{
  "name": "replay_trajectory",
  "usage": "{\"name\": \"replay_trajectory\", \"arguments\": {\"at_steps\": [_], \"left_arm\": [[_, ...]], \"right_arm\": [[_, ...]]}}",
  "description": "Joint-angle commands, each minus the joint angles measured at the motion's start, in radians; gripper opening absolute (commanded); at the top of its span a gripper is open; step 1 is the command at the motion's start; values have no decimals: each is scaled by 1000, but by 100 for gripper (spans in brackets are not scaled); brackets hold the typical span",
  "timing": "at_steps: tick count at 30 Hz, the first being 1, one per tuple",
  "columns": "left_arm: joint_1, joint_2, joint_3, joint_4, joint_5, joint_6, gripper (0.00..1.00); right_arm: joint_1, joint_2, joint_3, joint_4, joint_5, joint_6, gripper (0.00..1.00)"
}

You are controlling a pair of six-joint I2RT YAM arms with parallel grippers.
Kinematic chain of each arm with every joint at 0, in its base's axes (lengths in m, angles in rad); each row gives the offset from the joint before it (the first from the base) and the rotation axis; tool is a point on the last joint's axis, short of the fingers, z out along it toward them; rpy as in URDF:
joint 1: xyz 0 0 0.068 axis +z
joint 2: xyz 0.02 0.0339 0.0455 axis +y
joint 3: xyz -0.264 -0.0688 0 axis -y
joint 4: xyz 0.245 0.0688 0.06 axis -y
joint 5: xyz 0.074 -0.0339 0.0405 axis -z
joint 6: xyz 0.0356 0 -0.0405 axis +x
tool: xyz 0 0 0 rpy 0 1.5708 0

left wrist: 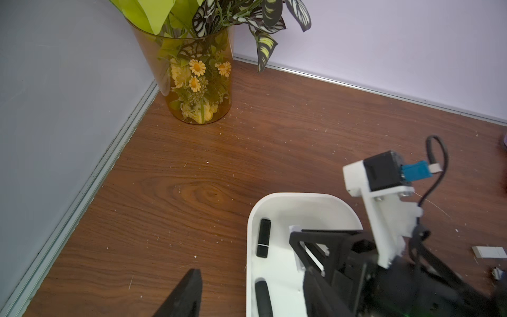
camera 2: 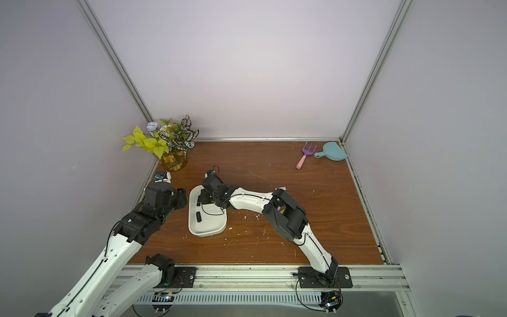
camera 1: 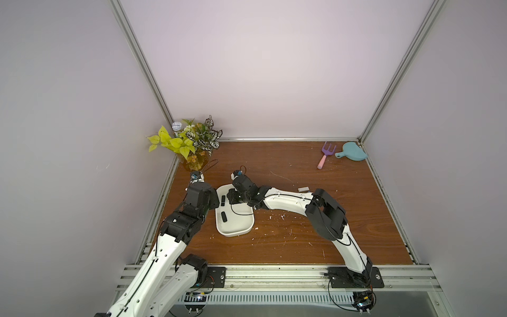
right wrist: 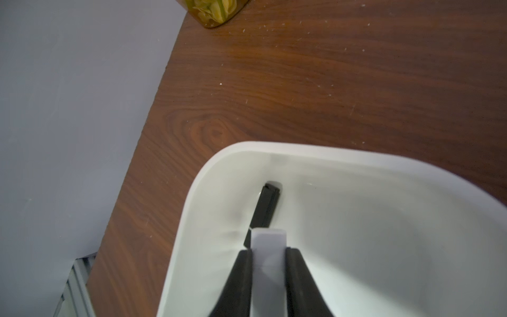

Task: Put the usb flash drive into the storage box
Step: Place the USB flash in the storage box.

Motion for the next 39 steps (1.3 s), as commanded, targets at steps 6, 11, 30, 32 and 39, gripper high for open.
{"name": "replay_trajectory", "arguments": {"at_steps": [6,11,30,32,39], "left_arm": [[11,1,-11,9,18,14,59],[12,21,-12,10,36,21,59],[12,14,-14,11,36,22,60],[11,15,-13,10,36,23,60],[12,4,-13,11,35,21,60]], "right_arm": [[6,96,148,-66,79,24,15],[9,136,191,-79,98,35,16],[24,189,274,-156,103,48,35],[25,183,268,-155,106,47,38],[32,99,214,-133,116,26,40]]}}
